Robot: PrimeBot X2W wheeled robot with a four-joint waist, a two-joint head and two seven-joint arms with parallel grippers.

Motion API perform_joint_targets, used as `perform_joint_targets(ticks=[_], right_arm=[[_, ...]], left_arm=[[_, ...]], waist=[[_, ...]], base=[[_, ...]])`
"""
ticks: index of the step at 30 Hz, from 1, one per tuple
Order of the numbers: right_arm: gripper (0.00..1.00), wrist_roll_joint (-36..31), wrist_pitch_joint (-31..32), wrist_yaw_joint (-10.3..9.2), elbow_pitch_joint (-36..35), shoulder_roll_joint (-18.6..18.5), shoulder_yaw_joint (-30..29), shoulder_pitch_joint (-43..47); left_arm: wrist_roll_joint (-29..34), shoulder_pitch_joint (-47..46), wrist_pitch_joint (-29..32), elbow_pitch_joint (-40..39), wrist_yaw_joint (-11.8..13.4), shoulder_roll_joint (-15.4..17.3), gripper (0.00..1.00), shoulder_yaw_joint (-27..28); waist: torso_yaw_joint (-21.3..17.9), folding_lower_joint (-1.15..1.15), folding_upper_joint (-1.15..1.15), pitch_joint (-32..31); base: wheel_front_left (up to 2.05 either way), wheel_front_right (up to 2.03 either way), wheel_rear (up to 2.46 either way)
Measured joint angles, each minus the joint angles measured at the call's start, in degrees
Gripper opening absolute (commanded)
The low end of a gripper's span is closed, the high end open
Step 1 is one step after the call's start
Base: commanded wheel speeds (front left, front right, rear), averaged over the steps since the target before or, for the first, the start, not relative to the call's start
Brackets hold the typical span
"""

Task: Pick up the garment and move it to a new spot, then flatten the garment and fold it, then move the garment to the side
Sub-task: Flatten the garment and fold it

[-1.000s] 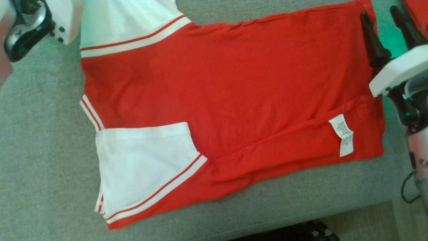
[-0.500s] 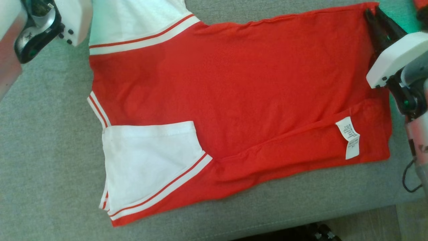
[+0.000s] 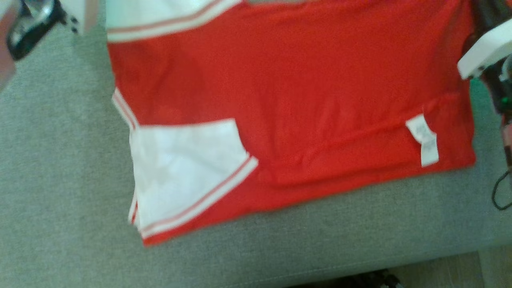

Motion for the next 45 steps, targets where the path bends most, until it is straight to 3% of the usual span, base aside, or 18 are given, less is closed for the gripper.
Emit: perform_joint_targets(ticks=[9,16,30,37,42,44,45], right_arm=[[0.00,0.77,-0.69,0.00,-3.93,-1.98,-2.30,1.27],[0.00,1.96,0.96,0.00,-8.51,-4.23,-6.24,13.61],[0.00,0.75,4.46,0.00,-18.24,-2.13,-13.94,30.70],[0.00,-0.62,5.90,0.00,-20.74,-0.34,-16.75,35.00],[0.00,-1.47,6.41,0.00,-21.17,1.08,-18.39,36.10],[0.14,-1.52,6.39,0.01,-21.16,1.89,-18.49,36.12],[0.47,-1.52,6.39,0.01,-21.16,1.89,-18.49,36.12]], left_arm=[[0.31,-2.24,-6.41,-2.00,0.00,-0.23,0.00,0.19],[0.98,8.60,-8.23,-12.45,0.41,3.59,0.00,-0.12],[0.79,30.14,-6.98,-37.37,11.92,13.28,0.00,-0.29],[-0.36,36.30,-6.04,-43.81,16.46,14.18,0.00,-0.25],[-0.59,38.96,-6.86,-44.04,17.78,13.99,0.00,-0.25],[-0.65,39.75,-7.80,-44.02,18.30,13.66,0.00,-0.16],[-0.65,39.75,-7.80,-44.02,18.30,13.66,0.00,-0.16]], waist=[[2.12,0.00,0.00,-2.40],[5.12,0.00,0.00,-5.42],[8.95,0.00,0.00,-9.45],[9.45,0.00,0.00,-9.10],[9.59,0.00,0.00,-8.66],[9.59,0.01,0.00,-8.70],[9.59,0.01,0.00,-8.70]], base=[[0.00,0.00,0.00],[0.00,0.00,0.00],[0.00,0.00,0.00],[0.00,0.00,0.00],[0.00,0.00,0.00],[0.00,0.00,0.00],[0.00,0.00,0.00]])
